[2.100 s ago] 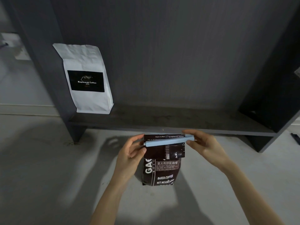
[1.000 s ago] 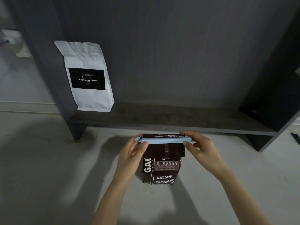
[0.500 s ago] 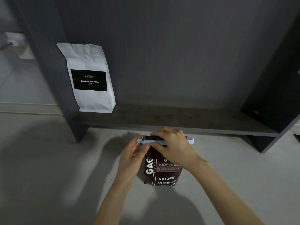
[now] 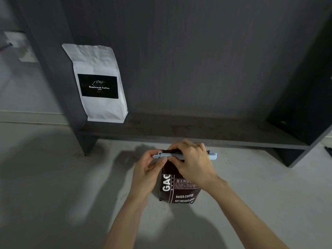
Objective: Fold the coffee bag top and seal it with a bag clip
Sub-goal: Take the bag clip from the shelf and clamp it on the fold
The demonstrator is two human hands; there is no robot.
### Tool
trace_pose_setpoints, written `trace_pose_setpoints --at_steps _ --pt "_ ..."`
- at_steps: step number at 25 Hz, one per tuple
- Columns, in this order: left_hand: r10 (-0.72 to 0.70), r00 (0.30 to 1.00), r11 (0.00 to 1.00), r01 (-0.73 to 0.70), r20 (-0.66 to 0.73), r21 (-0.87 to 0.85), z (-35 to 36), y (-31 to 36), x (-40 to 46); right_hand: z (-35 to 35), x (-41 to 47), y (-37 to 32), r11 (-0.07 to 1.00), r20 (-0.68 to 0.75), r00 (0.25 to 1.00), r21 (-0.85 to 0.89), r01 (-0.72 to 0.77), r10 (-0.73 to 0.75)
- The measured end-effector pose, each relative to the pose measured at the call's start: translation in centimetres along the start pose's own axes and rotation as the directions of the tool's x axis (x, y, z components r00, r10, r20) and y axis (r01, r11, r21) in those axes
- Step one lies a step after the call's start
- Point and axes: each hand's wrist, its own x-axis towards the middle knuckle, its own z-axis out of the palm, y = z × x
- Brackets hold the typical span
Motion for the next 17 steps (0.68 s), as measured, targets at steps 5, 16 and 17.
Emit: trace_pose_setpoints --at_steps 5,16,17 --pt "-0.022 1.000 1.000 0.022 -0.007 0.011 -0.2 0.0 0.1 -0.3 0.1 0.0 1.000 0.037 0.999 0.003 0.021 -0.021" --pt "-0.037 0.999 0.995 0.036 -0.002 -0.089 0.1 0.1 -0.6 -1.2 0.6 0.6 0.999 0.184 0.982 0.013 0.044 -0.045" --pt "-0.033 0.999 0.996 0.033 0.003 -0.083 0.1 0.1 -0.5 -1.2 0.7 0.6 0.999 0.202 0.978 -0.002 0.054 -0.052"
